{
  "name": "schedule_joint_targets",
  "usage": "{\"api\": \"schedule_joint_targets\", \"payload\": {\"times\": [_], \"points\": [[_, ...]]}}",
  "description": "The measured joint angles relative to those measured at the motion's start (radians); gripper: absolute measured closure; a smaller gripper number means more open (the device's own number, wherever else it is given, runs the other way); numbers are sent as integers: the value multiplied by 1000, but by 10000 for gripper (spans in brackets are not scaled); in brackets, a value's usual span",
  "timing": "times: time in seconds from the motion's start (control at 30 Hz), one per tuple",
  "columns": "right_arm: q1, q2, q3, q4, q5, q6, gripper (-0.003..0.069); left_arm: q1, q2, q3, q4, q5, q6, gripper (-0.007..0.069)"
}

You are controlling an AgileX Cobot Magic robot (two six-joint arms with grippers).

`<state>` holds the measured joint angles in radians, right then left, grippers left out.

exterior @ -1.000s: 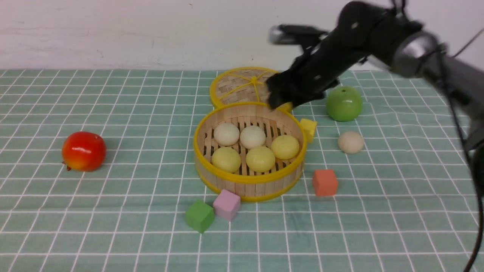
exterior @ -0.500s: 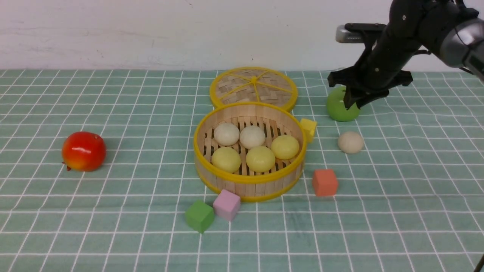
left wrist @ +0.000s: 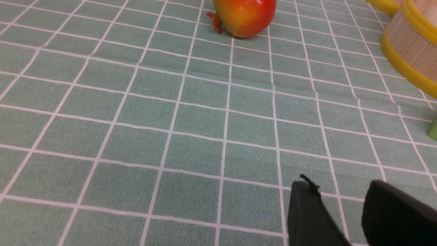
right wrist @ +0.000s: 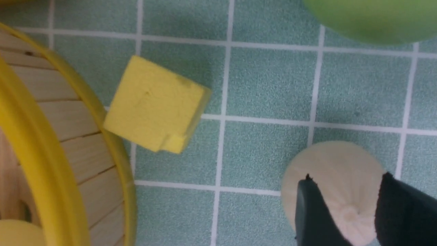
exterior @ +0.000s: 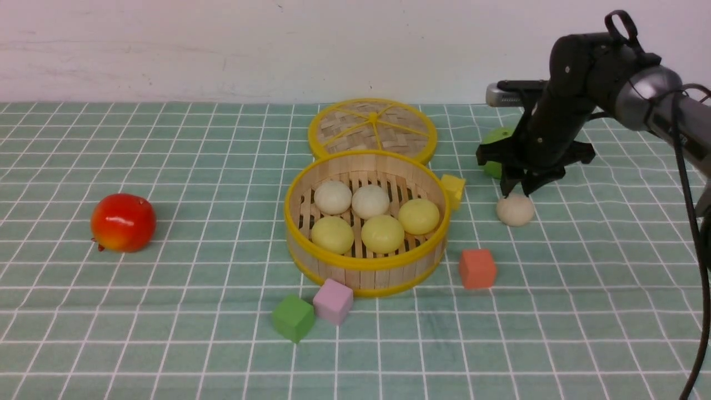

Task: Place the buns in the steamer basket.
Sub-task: Use the right arm to grab a steamed stuffed bun, then use the right arm to put the steamed stuffed bun into the steamer

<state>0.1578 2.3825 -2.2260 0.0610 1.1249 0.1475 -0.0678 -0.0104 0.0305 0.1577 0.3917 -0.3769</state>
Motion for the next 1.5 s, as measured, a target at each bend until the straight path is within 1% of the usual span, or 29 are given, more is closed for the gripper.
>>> {"api": "schedule_joint_targets", "payload": {"times": [0.17, 0.37, 0.8, 0.87, 0.9, 0.97, 1.0, 1.03, 1.07, 1.1, 1.17, 1.27, 1.37, 1.5], "points": [[-5, 2, 0, -11, -3, 1, 419, 0, 0, 0, 0, 0, 0, 386], [-5, 2, 0, -22, -6, 1, 419, 0, 0, 0, 0, 0, 0, 386], [-5, 37, -1, 0, -11, 1, 421, 0, 0, 0, 0, 0, 0, 386], [-5, 37, -2, 3, -11, 1, 444, 0, 0, 0, 0, 0, 0, 386], [-5, 37, -2, 7, -11, 1, 468, 0, 0, 0, 0, 0, 0, 386], [-5, 37, -2, 12, -11, 1, 531, 0, 0, 0, 0, 0, 0, 386], [-5, 37, -2, 13, -11, 1, 547, 0, 0, 0, 0, 0, 0, 386], [-5, 37, -2, 15, -11, 1, 608, 0, 0, 0, 0, 0, 0, 386], [-5, 37, -2, 15, -11, 1, 638, 0, 0, 0, 0, 0, 0, 386], [-5, 37, -2, 15, -11, 1, 653, 0, 0, 0, 0, 0, 0, 386], [-5, 37, -2, 18, -10, 1, 657, 0, 0, 0, 0, 0, 0, 386], [-6, 13, -2, 55, -10, 1, 657, 0, 0, 0, 0, 0, 0, 386], [-4, -34, -2, 123, -41, -11, 657, 0, 0, 0, 0, 0, 0, 386], [28, -88, -2, 247, -130, -90, 657, 0, 0, 0, 0, 0, 0, 386]]}}
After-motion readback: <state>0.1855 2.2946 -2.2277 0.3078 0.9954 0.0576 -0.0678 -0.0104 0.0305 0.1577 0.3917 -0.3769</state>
